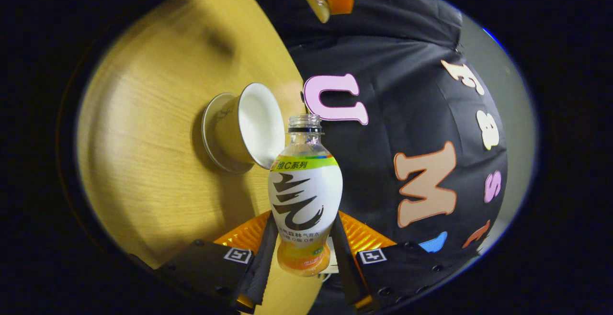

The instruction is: Open the teacup lid with one hand, grasp the water bottle and pour water into the teacup with the other hand; after pouring, place the water bottle on the coaster and then close the teacup lid.

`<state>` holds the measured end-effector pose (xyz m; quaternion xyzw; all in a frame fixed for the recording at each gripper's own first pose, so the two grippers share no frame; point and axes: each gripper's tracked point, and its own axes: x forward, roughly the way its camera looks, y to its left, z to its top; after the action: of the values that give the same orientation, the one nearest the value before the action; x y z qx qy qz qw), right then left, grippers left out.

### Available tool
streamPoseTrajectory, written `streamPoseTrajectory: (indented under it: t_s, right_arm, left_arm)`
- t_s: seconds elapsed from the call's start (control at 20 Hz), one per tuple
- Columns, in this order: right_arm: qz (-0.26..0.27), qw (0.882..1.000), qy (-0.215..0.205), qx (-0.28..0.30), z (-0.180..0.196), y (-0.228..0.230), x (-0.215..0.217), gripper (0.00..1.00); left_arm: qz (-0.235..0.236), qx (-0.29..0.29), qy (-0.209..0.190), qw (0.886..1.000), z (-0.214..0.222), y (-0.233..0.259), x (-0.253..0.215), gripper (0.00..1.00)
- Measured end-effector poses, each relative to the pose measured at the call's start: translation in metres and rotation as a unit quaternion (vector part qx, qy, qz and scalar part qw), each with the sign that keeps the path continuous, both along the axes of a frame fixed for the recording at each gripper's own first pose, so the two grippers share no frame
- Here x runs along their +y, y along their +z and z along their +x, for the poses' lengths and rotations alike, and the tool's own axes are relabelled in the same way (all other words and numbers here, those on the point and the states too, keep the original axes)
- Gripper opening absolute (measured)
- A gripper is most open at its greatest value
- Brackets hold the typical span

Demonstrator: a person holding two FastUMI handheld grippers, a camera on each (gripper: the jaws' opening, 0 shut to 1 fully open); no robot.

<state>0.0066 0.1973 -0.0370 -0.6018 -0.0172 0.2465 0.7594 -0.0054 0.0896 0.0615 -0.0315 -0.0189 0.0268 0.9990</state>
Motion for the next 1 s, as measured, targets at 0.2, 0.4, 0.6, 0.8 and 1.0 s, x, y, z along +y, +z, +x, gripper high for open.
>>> streamPoseTrajectory:
  t_s: [0.2,0.4,0.6,0.8,1.0]
  right_arm:
    - [0.104,0.993,-0.031,0.051,0.005,0.013,-0.002,0.65]
    - [0.189,0.976,-0.067,0.086,0.019,0.018,-0.011,0.65]
    - [0.281,0.948,-0.099,0.115,0.041,0.031,-0.021,0.65]
    - [0.377,0.906,-0.132,0.141,0.066,0.036,-0.031,0.66]
    - [0.439,0.874,-0.156,0.135,0.091,0.044,-0.042,0.67]
  left_arm:
    - [-0.002,0.002,-0.003,1.000,0.000,-0.001,-0.002,0.23]
    - [-0.002,0.000,-0.003,1.000,0.000,0.000,-0.002,0.23]
    - [-0.005,0.003,-0.006,1.000,0.000,-0.002,-0.003,0.23]
    - [-0.008,0.005,-0.010,1.000,0.001,-0.003,-0.006,0.23]
    - [-0.009,0.005,-0.010,1.000,0.002,-0.005,-0.006,0.23]
